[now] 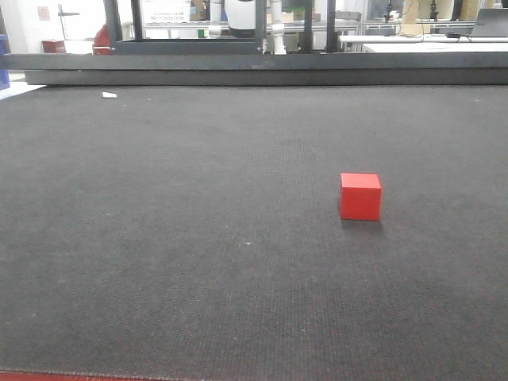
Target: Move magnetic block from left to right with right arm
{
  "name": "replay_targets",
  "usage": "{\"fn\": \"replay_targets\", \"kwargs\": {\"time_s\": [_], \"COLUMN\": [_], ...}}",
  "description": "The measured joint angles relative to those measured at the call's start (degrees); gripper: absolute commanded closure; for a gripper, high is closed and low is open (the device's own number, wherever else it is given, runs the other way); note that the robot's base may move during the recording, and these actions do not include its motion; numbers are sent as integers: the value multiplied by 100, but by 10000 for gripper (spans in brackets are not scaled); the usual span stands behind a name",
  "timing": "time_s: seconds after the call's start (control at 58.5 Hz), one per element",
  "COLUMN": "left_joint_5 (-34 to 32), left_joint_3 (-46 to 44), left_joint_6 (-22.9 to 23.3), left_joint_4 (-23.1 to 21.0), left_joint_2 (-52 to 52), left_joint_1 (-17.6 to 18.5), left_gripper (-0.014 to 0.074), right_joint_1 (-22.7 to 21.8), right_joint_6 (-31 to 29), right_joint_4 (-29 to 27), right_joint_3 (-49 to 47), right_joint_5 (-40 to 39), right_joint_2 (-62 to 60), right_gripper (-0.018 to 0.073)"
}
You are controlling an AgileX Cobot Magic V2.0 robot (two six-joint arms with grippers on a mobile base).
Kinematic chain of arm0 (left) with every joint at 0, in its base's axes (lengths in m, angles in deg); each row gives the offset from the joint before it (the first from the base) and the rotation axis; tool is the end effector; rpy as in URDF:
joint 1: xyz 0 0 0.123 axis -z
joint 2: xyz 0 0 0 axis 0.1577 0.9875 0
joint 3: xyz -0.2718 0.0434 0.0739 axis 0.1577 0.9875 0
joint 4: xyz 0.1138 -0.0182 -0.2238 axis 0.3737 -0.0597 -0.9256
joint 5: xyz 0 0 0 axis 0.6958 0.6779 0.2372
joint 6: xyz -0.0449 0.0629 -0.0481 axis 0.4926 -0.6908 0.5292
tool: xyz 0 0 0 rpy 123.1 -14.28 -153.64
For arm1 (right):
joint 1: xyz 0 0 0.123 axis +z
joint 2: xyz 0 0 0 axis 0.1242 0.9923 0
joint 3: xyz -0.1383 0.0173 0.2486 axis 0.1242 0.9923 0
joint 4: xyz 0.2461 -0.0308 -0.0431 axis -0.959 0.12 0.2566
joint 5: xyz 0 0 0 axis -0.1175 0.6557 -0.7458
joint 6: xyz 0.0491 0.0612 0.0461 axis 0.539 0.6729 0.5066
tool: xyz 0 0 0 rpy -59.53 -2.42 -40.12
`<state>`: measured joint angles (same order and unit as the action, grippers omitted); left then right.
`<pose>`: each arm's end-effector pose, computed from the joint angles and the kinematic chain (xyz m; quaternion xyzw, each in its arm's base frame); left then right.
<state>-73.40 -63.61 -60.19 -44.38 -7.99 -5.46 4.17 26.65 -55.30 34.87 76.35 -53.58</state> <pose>0.0567 -0.0038 0.2006 0.0091 0.6909 -0.0376 0.7219 0.0569 -0.0024 0.1966 0.0070 0.7091 -0.0252 0.7047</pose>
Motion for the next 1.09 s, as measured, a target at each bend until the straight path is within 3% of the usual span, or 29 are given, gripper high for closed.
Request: {"fn": "replay_targets", "kwargs": {"time_s": [0.222, 0.342, 0.461, 0.615, 0.752, 0.888, 1.094], "left_joint_5": [0, 0, 0, 0, 0, 0, 0], "left_joint_3": [0, 0, 0, 0, 0, 0, 0], "left_joint_6": [0, 0, 0, 0, 0, 0, 0], "left_joint_4": [0, 0, 0, 0, 0, 0, 0], "left_joint_2": [0, 0, 0, 0, 0, 0, 0], "left_joint_1": [0, 0, 0, 0, 0, 0, 0], "left_gripper": [722, 722, 722, 722, 722, 722, 722], "right_joint_1": [0, 0, 0, 0, 16, 378, 1539], "right_joint_6": [0, 0, 0, 0, 0, 172, 1210], "right_joint_4": [-12, -25, -51, -91, -100, -100, 54], "right_joint_3": [-75, -875, -1758, -2548, -3241, -4155, -5462], "right_joint_5": [-418, 192, 812, 1135, 1528, 2128, 3010], "right_joint_2": [0, 32, 535, 1576, 2650, 3825, 5477], "right_gripper": [491, 466, 318, 36, -34, -33, -33]}}
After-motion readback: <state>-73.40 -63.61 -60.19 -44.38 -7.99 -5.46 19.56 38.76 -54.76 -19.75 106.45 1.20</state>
